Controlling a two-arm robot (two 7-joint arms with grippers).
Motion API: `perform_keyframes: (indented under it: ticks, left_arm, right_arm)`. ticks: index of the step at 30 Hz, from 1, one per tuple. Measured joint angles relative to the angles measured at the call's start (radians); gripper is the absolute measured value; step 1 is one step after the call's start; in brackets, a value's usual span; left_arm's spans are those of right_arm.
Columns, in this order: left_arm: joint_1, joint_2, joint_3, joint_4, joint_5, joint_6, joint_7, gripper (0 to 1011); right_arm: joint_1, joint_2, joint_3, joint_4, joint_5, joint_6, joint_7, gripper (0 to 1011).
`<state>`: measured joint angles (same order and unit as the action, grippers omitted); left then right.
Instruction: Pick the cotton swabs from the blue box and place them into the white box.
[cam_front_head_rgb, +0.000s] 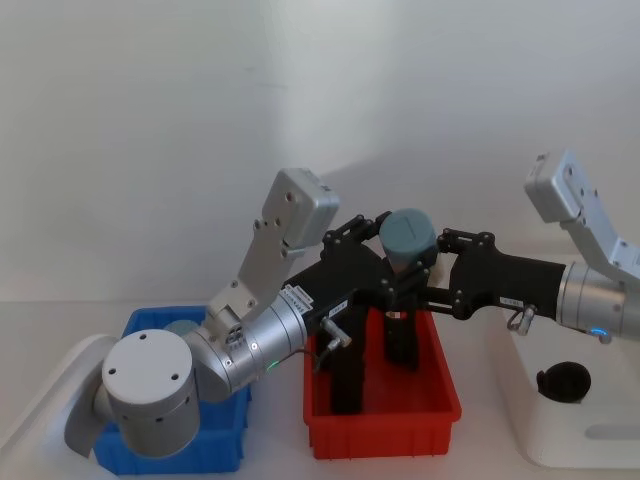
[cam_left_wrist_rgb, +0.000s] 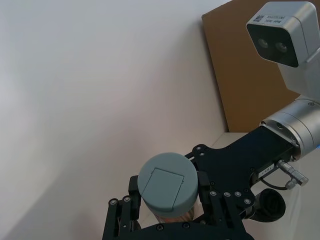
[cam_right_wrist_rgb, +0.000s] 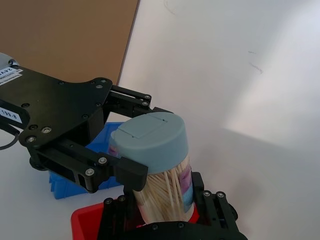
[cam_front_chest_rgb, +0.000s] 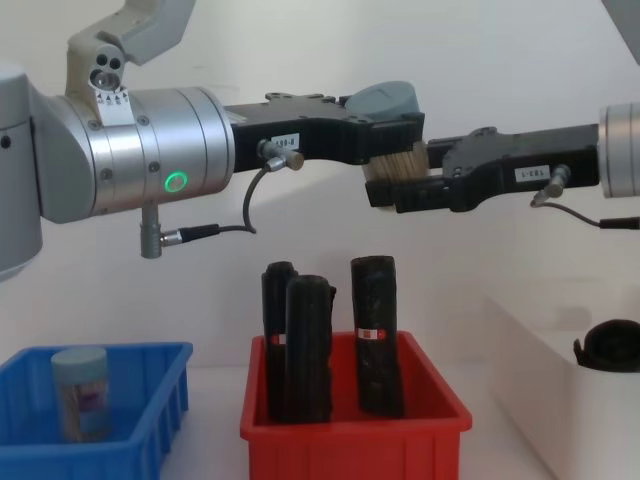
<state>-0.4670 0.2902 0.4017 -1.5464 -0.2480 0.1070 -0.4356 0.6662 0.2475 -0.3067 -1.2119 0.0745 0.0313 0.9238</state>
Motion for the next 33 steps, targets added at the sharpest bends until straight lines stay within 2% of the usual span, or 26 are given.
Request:
perform_keyframes:
  ticks: [5, 8, 11, 12, 15, 23, 33]
  left_arm:
    - [0.0, 0.0, 0.001, 0.0, 0.001, 0.002, 0.0, 730]
    - [0.0, 0.0, 0.001, 0.0, 0.001, 0.002, 0.0, 842]
    - [0.0, 0.0, 0.001, 0.0, 0.001, 0.002, 0.0, 903]
    - [0.0, 0.0, 0.001, 0.0, 0.001, 0.002, 0.0, 958]
    - [0.0, 0.0, 0.0, 0.0, 0.001, 0.002, 0.0, 1003]
    - [0.0, 0.0, 0.0, 0.0, 0.001, 0.002, 0.001, 1003]
    - [0.0, 0.0, 0.0, 0.0, 0.001, 0.001, 0.001, 1003]
  right_arm:
    - [0.001, -0.001, 0.0, 0.0, 0.002, 0.0, -0.002, 659]
    - [0.001, -0.001, 0.0, 0.001, 0.002, 0.0, -0.002, 659]
    - [0.001, -0.001, 0.0, 0.001, 0.002, 0.0, -0.002, 659]
    - [0.001, -0.001, -0.001, 0.001, 0.002, 0.0, -0.002, 659]
    - [0.002, -0.001, -0.001, 0.001, 0.003, 0.0, -0.002, 659]
    - [0.002, 0.004, 0.0, -0.002, -0.001, 0.003, -0.009, 659]
    - [-0.028, 0.034, 0.017, -0.046, -0.018, 0.029, -0.071, 659]
